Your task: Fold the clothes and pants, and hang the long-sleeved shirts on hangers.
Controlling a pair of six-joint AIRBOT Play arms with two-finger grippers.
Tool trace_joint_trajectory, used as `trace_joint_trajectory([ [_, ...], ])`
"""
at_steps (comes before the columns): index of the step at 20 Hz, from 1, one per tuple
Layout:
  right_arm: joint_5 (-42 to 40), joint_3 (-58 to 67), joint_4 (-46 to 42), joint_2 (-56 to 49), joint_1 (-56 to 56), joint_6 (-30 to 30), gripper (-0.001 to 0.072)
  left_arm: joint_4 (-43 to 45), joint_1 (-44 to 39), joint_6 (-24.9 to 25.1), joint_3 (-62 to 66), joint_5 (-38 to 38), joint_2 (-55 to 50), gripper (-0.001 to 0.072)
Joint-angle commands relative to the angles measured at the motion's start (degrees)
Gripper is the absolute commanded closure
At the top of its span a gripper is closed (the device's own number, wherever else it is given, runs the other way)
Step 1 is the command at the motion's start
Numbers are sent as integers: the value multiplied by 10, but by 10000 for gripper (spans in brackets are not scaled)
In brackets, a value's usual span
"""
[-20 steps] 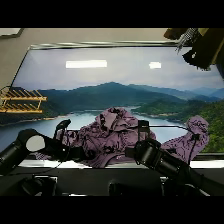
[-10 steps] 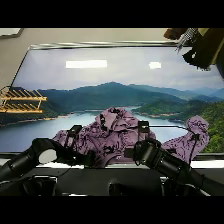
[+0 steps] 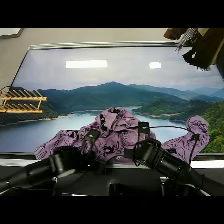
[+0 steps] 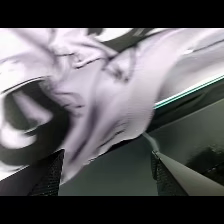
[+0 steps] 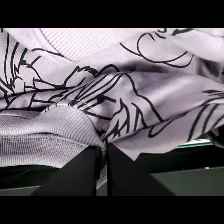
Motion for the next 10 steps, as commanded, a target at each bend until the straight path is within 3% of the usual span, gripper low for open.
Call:
trace_joint_trajectory([
  [1,4,1,9,0,1,7,664,50,-54,-31,43,12,-69,91],
  [7,30,1,10,0,1,7,664,75,-64,-56,62,5,-132,91],
  [10,30,1,10,0,1,7,664,126,-62,-101,62,1,-139,108],
])
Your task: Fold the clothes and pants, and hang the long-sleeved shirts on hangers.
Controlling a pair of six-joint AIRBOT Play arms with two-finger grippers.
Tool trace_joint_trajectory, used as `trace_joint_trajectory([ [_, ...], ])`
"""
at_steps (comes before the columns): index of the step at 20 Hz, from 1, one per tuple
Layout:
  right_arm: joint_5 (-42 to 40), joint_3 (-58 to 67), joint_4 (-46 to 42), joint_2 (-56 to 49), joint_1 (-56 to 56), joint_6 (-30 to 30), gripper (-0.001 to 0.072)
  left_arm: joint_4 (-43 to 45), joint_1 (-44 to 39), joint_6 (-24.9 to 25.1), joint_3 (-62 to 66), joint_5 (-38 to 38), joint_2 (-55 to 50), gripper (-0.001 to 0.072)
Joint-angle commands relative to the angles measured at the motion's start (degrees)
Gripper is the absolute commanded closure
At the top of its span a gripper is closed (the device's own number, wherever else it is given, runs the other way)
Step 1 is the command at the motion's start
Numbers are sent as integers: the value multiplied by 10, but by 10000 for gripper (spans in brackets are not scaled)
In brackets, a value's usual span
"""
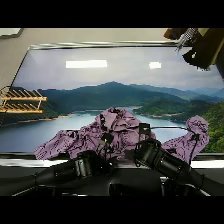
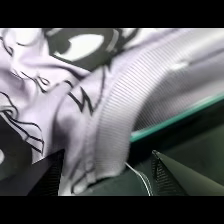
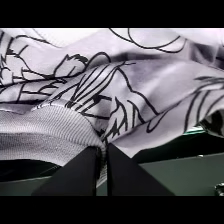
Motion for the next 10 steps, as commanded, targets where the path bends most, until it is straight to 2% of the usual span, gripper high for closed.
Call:
trace_joint_trajectory([
  [1,5,0,1,0,1,1,664,52,5,-52,3,-10,-16,115],
  [2,5,0,1,0,1,1,664,50,13,-54,3,-12,-18,260],
  [4,5,0,1,0,1,1,664,49,28,-54,4,-11,-18,656],
  [6,5,0,1,0,1,1,664,38,47,-35,10,-10,-17,683],
  [10,5,7,-1,0,0,5,664,-35,117,96,62,-53,-17,684],
])
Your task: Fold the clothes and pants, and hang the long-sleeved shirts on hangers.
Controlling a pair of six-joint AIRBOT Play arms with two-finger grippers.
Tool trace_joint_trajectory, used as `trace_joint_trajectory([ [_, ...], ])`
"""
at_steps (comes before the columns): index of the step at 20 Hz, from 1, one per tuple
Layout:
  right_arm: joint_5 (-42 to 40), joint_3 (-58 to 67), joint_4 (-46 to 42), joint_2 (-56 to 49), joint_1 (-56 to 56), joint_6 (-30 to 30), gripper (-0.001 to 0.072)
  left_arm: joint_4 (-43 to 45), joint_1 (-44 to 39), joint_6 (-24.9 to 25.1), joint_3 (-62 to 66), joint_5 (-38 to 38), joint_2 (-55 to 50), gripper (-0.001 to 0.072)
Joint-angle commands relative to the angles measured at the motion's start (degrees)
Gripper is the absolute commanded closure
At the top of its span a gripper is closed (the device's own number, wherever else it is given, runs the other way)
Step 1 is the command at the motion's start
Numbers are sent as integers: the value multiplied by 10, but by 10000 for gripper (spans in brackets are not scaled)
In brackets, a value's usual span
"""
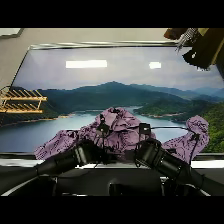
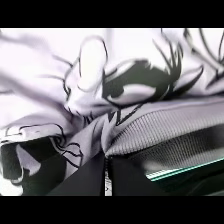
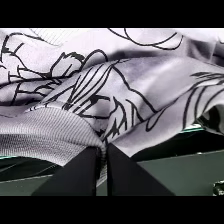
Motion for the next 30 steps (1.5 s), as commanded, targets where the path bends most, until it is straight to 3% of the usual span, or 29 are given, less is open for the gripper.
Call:
trace_joint_trajectory([
  [1,1,11,-3,0,0,3,664,-59,64,116,51,-49,0,684],
  [3,-1,19,-14,0,0,13,664,-85,93,162,75,-65,0,685],
  [4,-7,30,-41,0,0,37,665,-139,140,226,108,-76,-1,685],
  [10,-96,38,-94,-12,-11,123,665,-282,282,333,131,-83,-19,685],
  [12,-119,38,-51,-23,-73,99,665,-295,292,361,131,-83,-41,686],
  [16,-173,42,40,-23,-202,-9,664,-295,291,365,131,-83,-75,685],
  [21,-176,42,107,-51,-216,-74,664,-295,292,365,131,-60,-99,682],
  [22,-179,42,117,-63,-216,-83,664,-295,292,365,131,-59,-99,637],
  [24,-185,42,121,-77,-216,-84,664,-294,294,363,137,-71,-97,287],
  [25,-189,42,121,-78,-216,-84,664,-289,294,358,144,-82,-95,232],
  [30,-193,42,123,-78,-216,-84,664,-250,283,247,152,-143,-45,225],
])
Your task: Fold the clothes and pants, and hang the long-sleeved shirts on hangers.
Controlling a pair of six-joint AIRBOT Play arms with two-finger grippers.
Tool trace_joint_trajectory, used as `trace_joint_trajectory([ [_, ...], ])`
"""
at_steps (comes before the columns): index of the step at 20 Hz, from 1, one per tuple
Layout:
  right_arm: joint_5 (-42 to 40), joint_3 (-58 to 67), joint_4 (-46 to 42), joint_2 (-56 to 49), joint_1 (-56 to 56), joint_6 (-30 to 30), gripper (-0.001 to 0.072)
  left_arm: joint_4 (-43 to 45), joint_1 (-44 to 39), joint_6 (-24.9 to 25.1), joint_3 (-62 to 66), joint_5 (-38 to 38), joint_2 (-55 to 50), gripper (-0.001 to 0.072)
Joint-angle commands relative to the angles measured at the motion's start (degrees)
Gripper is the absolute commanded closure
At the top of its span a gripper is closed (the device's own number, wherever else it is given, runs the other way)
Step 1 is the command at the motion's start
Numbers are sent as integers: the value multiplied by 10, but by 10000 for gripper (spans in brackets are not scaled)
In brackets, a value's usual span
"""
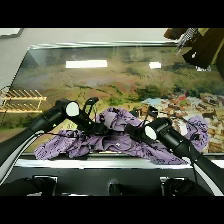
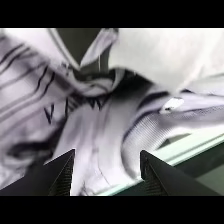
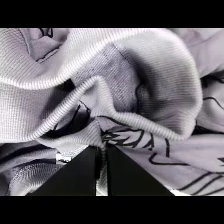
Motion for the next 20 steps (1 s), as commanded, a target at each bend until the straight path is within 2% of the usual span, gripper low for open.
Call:
trace_joint_trajectory([
  [1,-5,0,7,-3,-1,-3,664,56,-19,-86,3,-52,39,224],
  [4,-6,0,7,-3,-1,-4,664,141,-80,-161,3,-76,54,225],
  [7,-5,0,7,-3,-1,-4,663,254,-166,-274,3,-50,36,225],
  [9,-3,0,7,-3,-1,-4,663,263,-196,-318,4,-23,15,225],
  [13,6,0,7,-3,-1,-4,663,269,-211,-358,3,2,-24,225],
  [18,9,0,7,-3,-1,-19,663,281,-210,-362,4,17,-61,230],
  [19,10,0,7,-3,-1,-19,663,281,-209,-362,4,16,-67,258],
  [20,10,0,9,-3,-1,-22,663,281,-207,-362,3,16,-70,351],
])
